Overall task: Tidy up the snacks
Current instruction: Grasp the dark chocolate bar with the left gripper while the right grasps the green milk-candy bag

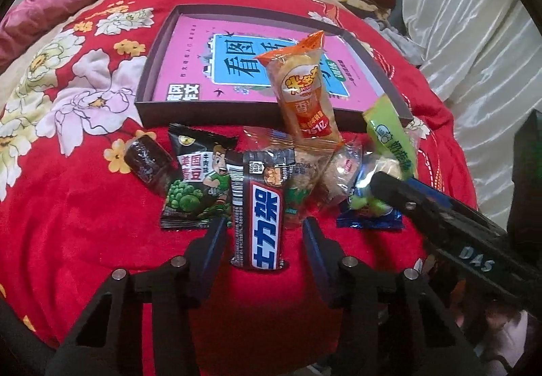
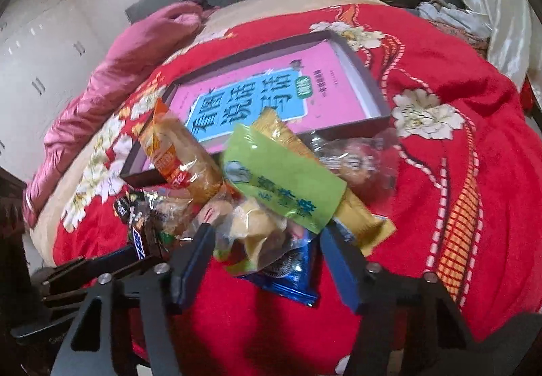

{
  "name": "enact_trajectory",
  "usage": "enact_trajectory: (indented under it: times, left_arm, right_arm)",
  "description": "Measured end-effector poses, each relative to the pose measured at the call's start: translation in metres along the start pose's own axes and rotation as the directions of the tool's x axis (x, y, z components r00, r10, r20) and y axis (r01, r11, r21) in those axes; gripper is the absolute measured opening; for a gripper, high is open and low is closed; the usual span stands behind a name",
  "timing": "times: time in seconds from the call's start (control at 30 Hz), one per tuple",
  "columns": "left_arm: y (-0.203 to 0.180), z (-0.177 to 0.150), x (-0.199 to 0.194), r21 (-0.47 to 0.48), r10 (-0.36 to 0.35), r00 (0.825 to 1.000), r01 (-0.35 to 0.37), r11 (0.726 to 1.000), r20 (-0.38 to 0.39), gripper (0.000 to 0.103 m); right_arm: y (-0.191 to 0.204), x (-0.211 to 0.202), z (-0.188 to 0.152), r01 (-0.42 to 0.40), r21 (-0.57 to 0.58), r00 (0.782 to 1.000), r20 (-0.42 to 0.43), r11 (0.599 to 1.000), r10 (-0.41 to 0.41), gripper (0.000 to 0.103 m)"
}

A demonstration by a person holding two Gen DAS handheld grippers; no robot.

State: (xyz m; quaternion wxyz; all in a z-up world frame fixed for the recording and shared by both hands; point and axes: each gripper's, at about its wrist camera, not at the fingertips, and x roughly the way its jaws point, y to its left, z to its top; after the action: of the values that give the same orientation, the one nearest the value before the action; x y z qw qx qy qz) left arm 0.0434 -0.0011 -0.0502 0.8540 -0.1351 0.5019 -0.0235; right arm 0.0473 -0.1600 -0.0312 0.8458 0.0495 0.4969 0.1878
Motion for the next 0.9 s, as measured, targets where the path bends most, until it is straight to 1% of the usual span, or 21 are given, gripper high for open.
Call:
enact_trajectory:
  times: [0.13, 0.2, 0.23, 0.3, 0.33, 0.37, 0.47, 0.57, 0.73, 0.8, 0.9]
  left_arm:
    - [0.001, 0.001, 0.004, -0.006, -0.011, 1.0, 0.01, 1.0, -0.007, 0.04]
    - [0.002, 0.001, 0.006, -0.012, -0.014, 1.0, 0.014, 1.0, -0.01, 0.033]
    - [0.003, 0.001, 0.007, -0.015, -0.019, 1.0, 0.018, 1.0, -0.012, 0.032]
    - [0.004, 0.002, 0.008, -0.02, -0.023, 1.0, 0.023, 1.0, -0.015, 0.031]
    - [0.004, 0.001, 0.008, -0.022, -0.027, 1.0, 0.027, 0.999, -0.015, 0.031]
    - [0.005, 0.002, 0.008, -0.024, -0.034, 0.999, 0.034, 0.999, -0.017, 0.031]
    - [0.008, 0.002, 0.008, -0.031, -0.053, 0.998, 0.053, 0.998, -0.02, 0.03]
    - [0.011, 0.003, 0.008, -0.035, -0.069, 0.997, 0.068, 0.997, -0.024, 0.03]
    - [0.012, 0.001, -0.002, -0.038, -0.088, 0.996, 0.087, 0.995, -0.01, 0.029]
    - [0.013, 0.001, -0.008, -0.037, -0.094, 0.996, 0.094, 0.995, 0.003, 0.029]
    - [0.014, 0.003, -0.015, -0.037, -0.1, 0.995, 0.1, 0.994, 0.022, 0.029]
  right_arm:
    - [0.005, 0.003, 0.003, 0.018, -0.047, 1.0, 0.016, 0.999, -0.018, 0.056]
    - [0.005, 0.002, 0.003, 0.018, -0.063, 1.0, 0.025, 0.998, -0.016, 0.053]
    - [0.004, 0.002, 0.003, 0.016, -0.066, 0.999, 0.028, 0.998, -0.014, 0.05]
    - [0.003, -0.002, 0.004, 0.013, -0.073, 0.999, 0.039, 0.997, -0.01, 0.047]
    - [0.002, -0.003, 0.004, 0.009, -0.076, 0.999, 0.046, 0.997, -0.006, 0.044]
    - [0.002, -0.005, 0.005, 0.008, -0.076, 0.999, 0.053, 0.997, -0.004, 0.039]
    - [0.003, -0.01, 0.007, -0.008, -0.093, 0.997, 0.078, 0.996, 0.015, 0.034]
    - [0.005, -0.009, 0.007, -0.025, -0.107, 0.997, 0.072, 0.994, 0.033, 0.034]
    - [-0.002, -0.004, 0.009, -0.067, -0.078, 0.996, 0.056, 0.995, 0.071, 0.034]
    - [-0.004, -0.008, 0.01, -0.097, -0.063, 0.992, 0.069, 0.993, 0.102, 0.034]
    - [-0.002, -0.016, 0.01, -0.109, -0.081, 0.988, 0.097, 0.991, 0.117, 0.034]
